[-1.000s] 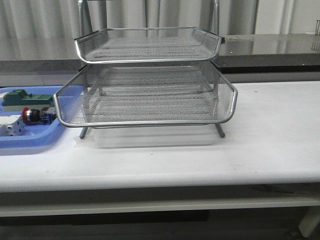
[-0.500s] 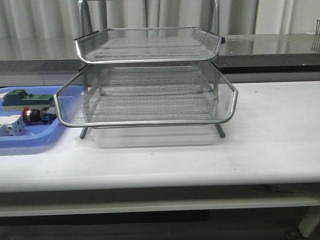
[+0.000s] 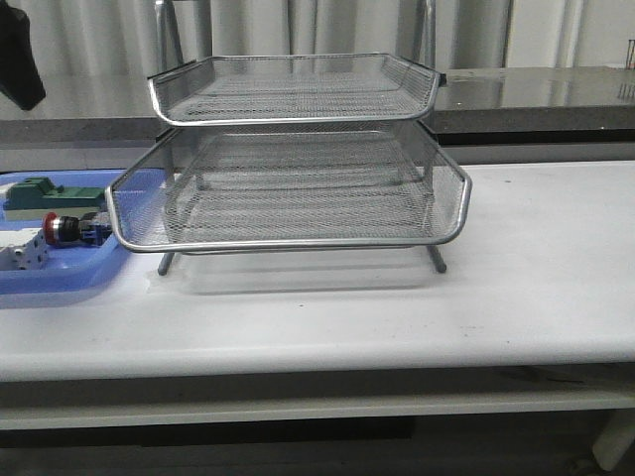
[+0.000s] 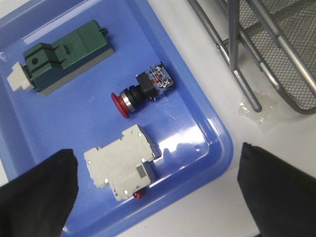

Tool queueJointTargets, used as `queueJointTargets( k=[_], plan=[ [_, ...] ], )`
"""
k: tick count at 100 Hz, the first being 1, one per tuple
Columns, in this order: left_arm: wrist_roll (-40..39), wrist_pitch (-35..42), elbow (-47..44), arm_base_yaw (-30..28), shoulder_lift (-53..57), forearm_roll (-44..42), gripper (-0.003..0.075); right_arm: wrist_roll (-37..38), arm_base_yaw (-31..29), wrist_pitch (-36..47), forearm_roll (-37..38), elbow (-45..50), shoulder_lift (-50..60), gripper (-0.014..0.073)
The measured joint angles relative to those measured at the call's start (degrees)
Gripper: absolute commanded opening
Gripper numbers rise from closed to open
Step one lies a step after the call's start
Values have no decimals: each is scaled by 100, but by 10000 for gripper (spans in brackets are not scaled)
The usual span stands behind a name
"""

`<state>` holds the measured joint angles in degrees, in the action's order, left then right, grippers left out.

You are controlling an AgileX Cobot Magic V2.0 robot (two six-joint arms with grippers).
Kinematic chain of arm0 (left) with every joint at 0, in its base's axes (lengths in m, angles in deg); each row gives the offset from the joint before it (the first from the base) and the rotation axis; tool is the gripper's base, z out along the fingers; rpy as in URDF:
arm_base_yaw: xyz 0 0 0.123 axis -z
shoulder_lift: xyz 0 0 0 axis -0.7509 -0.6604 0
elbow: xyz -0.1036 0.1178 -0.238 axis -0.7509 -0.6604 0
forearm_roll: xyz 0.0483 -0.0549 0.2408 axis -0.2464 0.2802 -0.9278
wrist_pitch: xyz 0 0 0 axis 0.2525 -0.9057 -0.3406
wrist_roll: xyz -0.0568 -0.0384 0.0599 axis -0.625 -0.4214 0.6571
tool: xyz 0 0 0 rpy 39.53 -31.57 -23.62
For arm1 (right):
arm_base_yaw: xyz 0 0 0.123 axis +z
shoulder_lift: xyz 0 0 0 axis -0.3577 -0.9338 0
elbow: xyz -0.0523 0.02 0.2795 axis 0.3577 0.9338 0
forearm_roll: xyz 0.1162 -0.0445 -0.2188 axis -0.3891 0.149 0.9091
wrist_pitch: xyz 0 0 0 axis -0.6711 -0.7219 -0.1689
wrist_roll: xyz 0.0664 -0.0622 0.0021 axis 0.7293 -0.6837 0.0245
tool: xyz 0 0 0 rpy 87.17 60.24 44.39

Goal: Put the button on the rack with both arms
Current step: 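Lower the left gripper onto the red-capped push button in the blue tray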

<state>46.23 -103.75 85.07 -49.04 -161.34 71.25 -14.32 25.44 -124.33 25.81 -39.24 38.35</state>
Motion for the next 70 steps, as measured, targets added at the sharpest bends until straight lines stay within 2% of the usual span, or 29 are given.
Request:
queueJointTargets(
  k=[41, 70],
  plan=[
    [1149, -1296, 2775, 0, -2221, -46, 625, 0, 0, 0, 0, 0, 0, -71],
    [1732, -1502, 3195, 0, -2862, -291, 625, 0, 0, 0, 0, 0, 0, -71]
  ],
)
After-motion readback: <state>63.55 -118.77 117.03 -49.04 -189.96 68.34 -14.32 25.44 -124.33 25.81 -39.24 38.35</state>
